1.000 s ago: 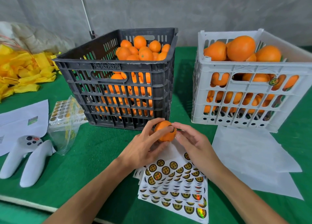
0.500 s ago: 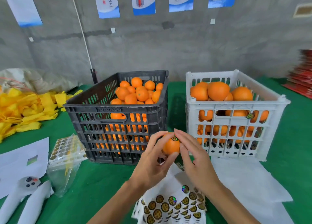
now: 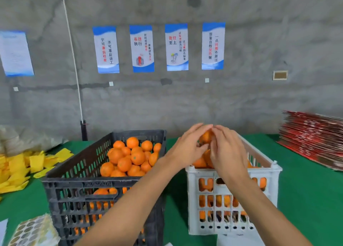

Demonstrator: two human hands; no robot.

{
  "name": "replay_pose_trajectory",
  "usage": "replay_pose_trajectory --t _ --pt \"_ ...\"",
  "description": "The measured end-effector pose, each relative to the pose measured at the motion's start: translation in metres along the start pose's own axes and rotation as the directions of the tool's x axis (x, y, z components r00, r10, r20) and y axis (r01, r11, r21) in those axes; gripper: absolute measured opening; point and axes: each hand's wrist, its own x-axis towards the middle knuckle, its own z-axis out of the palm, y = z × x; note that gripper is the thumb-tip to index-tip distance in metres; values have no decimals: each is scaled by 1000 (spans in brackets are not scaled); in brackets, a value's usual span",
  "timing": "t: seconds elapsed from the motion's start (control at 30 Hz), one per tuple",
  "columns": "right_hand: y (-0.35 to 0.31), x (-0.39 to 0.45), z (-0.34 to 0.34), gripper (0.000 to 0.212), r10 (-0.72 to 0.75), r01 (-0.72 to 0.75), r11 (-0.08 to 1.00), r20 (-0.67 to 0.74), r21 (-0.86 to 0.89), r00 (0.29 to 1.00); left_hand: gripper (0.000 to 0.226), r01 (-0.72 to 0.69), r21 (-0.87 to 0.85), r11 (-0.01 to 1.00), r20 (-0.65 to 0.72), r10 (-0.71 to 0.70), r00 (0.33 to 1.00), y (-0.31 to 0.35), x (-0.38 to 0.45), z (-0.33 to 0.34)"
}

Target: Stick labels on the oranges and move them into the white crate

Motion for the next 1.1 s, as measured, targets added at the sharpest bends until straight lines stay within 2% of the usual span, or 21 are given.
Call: replay_pose_trajectory --t 0.1,0.17,0.23,0.3,0.33,0.4,0.47,0.5,0.6,0.7,0.73,0.77,0.87,0.93,1.03,1.1 --pt "-17 -7 11 30 -115 114 993 34 32 993 39 65 181 981 -42 -58 997 -21 -3 -27" --pt "-42 -10 27 28 -196 194 972 2 135 981 25 188 231 955 -107 -167 980 -41 -11 -51" --pt "-77 -5 48 26 -192 173 947 45 270 980 19 325 291 900 -114 -304 946 -65 -24 -75" --pt "-112 3 73 27 -157 59 926 238 372 959 16 422 403 812 -28 -449 893 -92 -42 -94" --pt "-127 8 84 27 -157 -8 913 368 409 917 15 457 468 757 46 -537 843 -108 -53 -101" --pt "-147 18 102 29 -220 -65 907 598 417 770 29 497 580 646 189 -700 689 -133 -73 -109" --pt "-155 29 112 34 -265 49 952 737 301 622 39 550 630 548 229 -808 543 -151 -87 -115" --pt "-158 32 116 32 -261 130 965 767 229 587 40 575 644 504 226 -844 486 -156 -90 -116" --pt "-162 34 132 35 -201 218 972 793 89 575 42 601 689 405 282 -914 293 -165 -85 -121" --pt "-165 31 141 46 -183 261 965 776 25 604 43 626 678 386 395 -909 132 -173 -70 -130" --pt "-164 31 143 46 -191 277 961 771 19 607 45 615 692 378 381 -915 133 -177 -65 -129" --pt "-164 31 143 46 -206 292 956 768 26 606 47 599 709 373 344 -924 169 -179 -58 -127" --pt "-165 32 142 50 -214 283 958 775 47 595 58 493 785 374 227 -915 332 -187 -40 -110" --pt "-166 32 143 54 -211 285 957 782 44 587 59 445 804 395 215 -890 401 -188 -29 -101" --pt "-166 33 145 61 -221 281 958 778 60 588 65 555 721 415 237 -900 366 -197 -18 -100" --pt "-166 32 146 75 -226 283 957 771 62 596 60 602 671 434 239 -894 378 -203 -16 -105"
